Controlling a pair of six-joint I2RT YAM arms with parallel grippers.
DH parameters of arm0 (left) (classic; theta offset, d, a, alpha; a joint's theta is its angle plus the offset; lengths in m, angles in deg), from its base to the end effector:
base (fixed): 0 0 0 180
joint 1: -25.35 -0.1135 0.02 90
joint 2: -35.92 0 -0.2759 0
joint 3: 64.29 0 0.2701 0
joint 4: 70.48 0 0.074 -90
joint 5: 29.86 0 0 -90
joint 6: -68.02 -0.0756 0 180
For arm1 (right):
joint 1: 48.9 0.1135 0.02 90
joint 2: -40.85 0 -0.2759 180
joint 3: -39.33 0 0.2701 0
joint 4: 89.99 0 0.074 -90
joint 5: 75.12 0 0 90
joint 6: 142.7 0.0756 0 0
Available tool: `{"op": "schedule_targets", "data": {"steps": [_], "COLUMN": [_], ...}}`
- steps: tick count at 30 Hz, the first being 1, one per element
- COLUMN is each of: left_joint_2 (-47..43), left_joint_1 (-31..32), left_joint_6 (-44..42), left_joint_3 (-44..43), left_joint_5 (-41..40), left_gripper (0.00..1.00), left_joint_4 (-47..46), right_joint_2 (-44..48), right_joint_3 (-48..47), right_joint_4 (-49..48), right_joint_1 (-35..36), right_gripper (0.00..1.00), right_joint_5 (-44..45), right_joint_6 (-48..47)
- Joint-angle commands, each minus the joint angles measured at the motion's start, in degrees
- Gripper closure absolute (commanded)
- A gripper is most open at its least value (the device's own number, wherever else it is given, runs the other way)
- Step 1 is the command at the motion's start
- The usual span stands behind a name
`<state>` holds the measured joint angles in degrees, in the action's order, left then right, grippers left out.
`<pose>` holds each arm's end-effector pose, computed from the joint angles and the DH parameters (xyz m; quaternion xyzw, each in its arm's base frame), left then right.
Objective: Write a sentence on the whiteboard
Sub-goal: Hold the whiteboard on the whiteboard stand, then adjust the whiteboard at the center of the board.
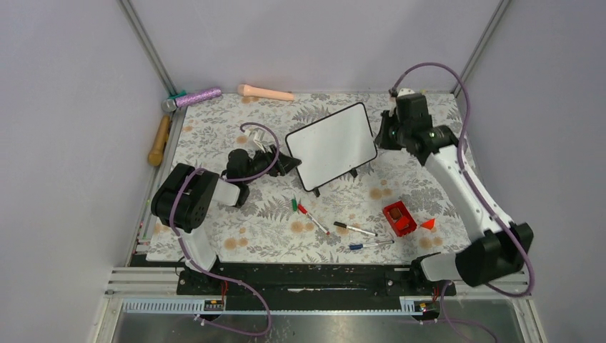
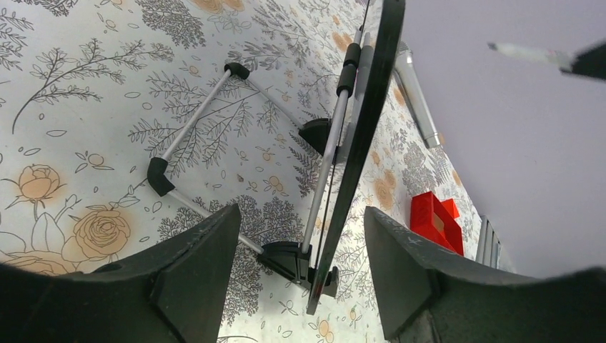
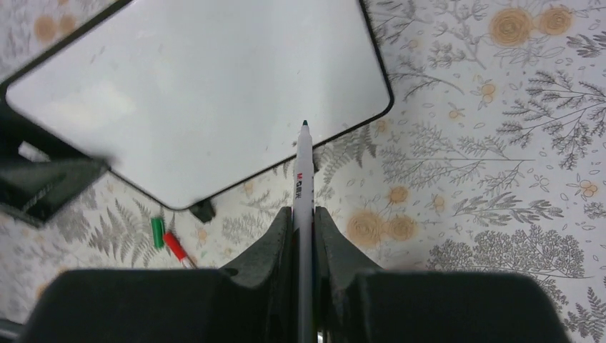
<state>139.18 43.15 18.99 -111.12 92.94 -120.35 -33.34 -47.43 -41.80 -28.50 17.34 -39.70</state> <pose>0.3391 -0.1519 0.1413 0.0403 0.7392 -0.4969 0.4529 0.3104 0.1120 0.3507 -0.0476 0.8881 0.1130 0.4431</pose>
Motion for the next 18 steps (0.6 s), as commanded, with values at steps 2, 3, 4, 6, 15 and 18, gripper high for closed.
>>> {"op": "schedule_targets", "data": {"steps": [2, 3, 4, 6, 15, 18], "left_joint_2": [-0.9, -0.9, -1.1, -1.1, -2.3, -3.0], "left_joint_1": [-0.1, 0.0, -0.1, -0.1, -0.5, -1.4], "left_joint_6": [-1.7, -2.0, -2.4, -3.1, -5.7, -6.0], "left_joint_3": [-1.4, -1.5, -1.5, -1.8, -3.7, -3.6], "left_joint_5": [1.9, 1.9, 1.9, 2.0, 2.6, 2.9], "left_gripper": [0.38, 0.40, 0.42, 0.50, 0.78, 0.81], "left_joint_4": [-2.3, -1.7, -1.0, -0.4, 4.6, 5.1], "right_joint_2": [-12.8, -15.6, -18.2, -23.1, -41.2, -46.0], "right_joint_3": [-13.5, -14.9, -17.8, -21.7, -36.1, -40.8], "right_joint_4": [-1.4, -0.9, -0.5, -0.5, -0.8, 1.6], "right_joint_1": [-10.1, -11.7, -13.1, -15.4, -19.0, -19.2], "right_gripper": [1.00, 1.00, 1.00, 1.00, 1.00, 1.00], "right_joint_5": [-8.2, -9.1, -10.3, -13.4, -22.8, -26.0], "right_joint_6": [4.3, 4.4, 4.8, 5.7, 9.8, 10.0]}}
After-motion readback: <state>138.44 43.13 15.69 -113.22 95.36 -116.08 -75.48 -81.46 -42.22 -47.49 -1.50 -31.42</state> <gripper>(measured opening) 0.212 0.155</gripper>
